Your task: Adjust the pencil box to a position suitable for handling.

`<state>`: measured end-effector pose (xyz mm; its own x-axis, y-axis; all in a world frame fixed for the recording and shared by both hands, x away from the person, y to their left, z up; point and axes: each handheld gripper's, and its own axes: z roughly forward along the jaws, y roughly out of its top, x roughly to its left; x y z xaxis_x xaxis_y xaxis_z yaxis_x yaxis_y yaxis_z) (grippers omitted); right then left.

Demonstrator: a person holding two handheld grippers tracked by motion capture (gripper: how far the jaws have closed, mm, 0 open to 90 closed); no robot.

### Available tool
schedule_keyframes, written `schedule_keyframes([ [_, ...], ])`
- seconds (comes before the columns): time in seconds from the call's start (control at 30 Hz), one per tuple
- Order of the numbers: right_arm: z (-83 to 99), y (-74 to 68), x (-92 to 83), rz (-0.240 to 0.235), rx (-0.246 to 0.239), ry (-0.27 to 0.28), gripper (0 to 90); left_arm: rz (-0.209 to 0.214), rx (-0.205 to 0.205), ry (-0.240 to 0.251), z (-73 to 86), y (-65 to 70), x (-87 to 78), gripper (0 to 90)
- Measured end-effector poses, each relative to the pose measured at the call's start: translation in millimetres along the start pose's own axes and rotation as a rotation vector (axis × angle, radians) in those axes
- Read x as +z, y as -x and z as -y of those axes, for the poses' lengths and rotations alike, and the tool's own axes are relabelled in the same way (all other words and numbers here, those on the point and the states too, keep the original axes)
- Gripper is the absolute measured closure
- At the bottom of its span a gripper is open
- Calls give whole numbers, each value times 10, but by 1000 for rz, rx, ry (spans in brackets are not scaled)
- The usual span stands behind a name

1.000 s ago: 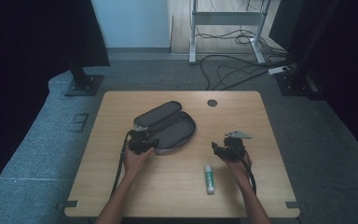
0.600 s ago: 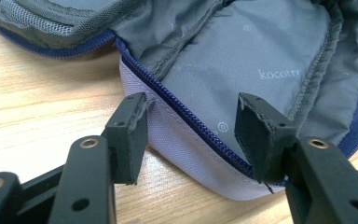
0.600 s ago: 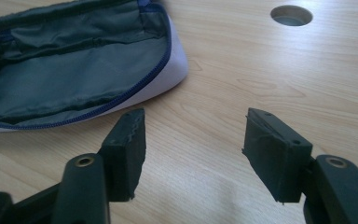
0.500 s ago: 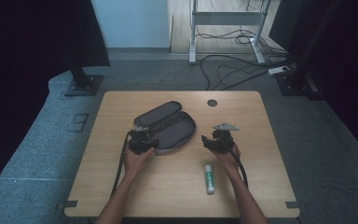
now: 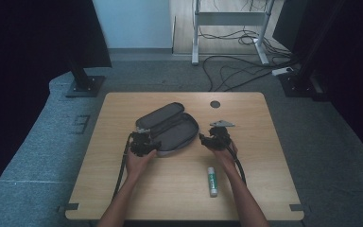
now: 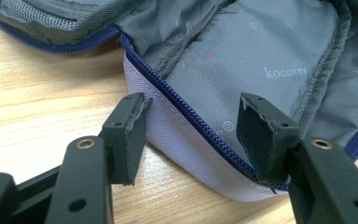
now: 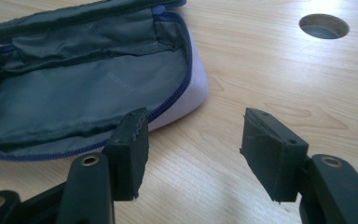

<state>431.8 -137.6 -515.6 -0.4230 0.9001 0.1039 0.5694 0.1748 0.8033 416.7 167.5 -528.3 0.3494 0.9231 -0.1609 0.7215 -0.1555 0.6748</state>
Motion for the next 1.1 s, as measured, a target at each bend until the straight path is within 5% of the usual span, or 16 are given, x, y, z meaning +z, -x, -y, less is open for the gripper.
schedule_keyframes([
  [1.1,-229,-62,453,5,-3,-43,475,1,-9,-2,21,-15,14,429],
])
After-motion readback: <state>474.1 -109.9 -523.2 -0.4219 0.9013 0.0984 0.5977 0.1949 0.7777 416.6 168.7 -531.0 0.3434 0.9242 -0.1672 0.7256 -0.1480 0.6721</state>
